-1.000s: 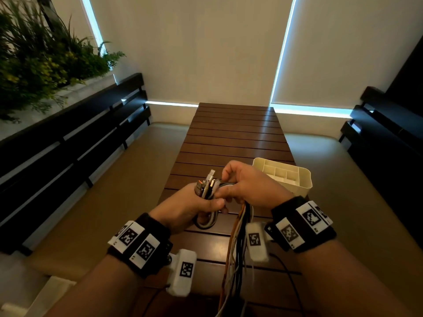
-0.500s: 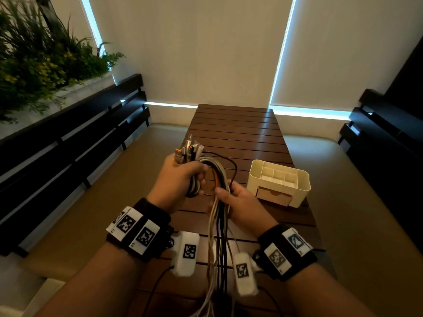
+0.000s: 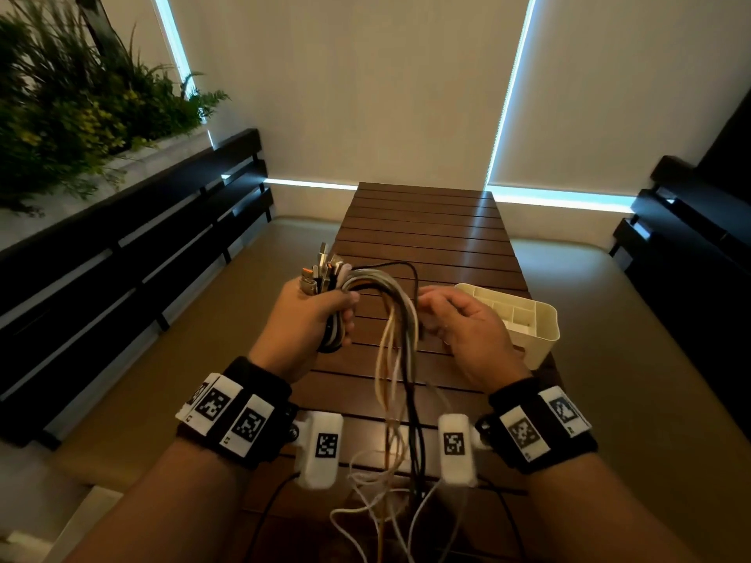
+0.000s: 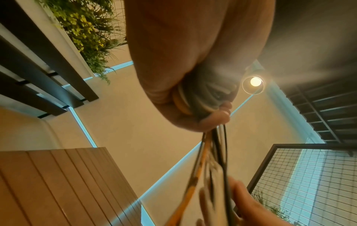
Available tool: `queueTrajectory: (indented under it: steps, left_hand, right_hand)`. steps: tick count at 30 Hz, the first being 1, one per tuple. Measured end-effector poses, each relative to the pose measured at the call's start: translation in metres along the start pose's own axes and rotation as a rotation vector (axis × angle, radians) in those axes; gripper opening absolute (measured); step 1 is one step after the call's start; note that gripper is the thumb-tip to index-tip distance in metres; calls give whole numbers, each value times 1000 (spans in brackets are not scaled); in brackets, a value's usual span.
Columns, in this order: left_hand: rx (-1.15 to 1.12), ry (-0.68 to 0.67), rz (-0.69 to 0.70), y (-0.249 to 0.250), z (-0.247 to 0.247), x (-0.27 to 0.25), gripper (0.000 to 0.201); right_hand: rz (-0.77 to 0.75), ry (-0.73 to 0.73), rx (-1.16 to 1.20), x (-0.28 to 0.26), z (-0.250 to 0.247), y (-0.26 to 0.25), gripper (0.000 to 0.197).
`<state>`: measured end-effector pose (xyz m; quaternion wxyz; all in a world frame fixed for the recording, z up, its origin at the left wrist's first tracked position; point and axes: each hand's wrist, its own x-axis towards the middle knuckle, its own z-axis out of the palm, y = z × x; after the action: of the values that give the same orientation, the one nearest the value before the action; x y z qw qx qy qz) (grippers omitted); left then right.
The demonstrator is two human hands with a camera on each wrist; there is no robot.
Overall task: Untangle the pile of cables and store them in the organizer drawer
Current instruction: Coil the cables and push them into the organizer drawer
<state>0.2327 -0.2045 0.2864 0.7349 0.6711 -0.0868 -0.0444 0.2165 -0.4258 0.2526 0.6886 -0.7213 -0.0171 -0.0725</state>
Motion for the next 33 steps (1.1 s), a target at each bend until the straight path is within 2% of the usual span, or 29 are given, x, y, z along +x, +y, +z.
queueTrajectory:
  steps: [3, 10, 13, 15, 16, 18, 20, 22, 24, 25, 28, 31, 33]
  left_hand:
    - [-7, 28, -24, -5, -4, 0, 18]
    - [-6, -71, -27, -8, 10, -4, 20]
    - [-33, -35, -28, -8, 7, -3, 19]
    - [-54, -3, -23, -9, 4, -2, 18]
    - [-59, 7, -23, -10, 2, -2, 17]
    - [-52, 9, -20, -11, 2, -2, 16]
    - [-23, -6, -22, -13, 2, -3, 14]
    - [8, -25, -31, -15, 1, -3, 15]
    - [21, -49, -36, -15, 0, -3, 18]
    - [21, -64, -35, -14, 0, -3, 21]
    - [29, -106, -18, -11, 9, -3, 27]
    - [29, -139, -3, -9, 20, -1, 29]
    - [12, -140, -4, -9, 23, 0, 22]
  right_hand:
    - [9, 73, 26, 2, -11, 0, 24]
    - [36, -74, -2, 0, 15, -6, 16]
    - [-7, -15, 53, -2, 16, -7, 15]
    - [-25, 15, -53, 0, 11, 0, 13]
    - [-20, -2, -174, 0, 9, 6, 13]
    - [42, -132, -402, 0, 4, 16, 14]
    - [109, -270, -497, 0, -1, 18, 15]
    - [124, -304, -514, 1, -9, 13, 33]
    - [106, -188, -436, 4, -17, 1, 58]
    - [71, -126, -349, 5, -19, -4, 63]
    - [-45, -120, -131, 7, -8, -18, 55]
    - [-20, -196, -101, 10, 17, -18, 43]
    - [29, -177, -41, 10, 32, -11, 39]
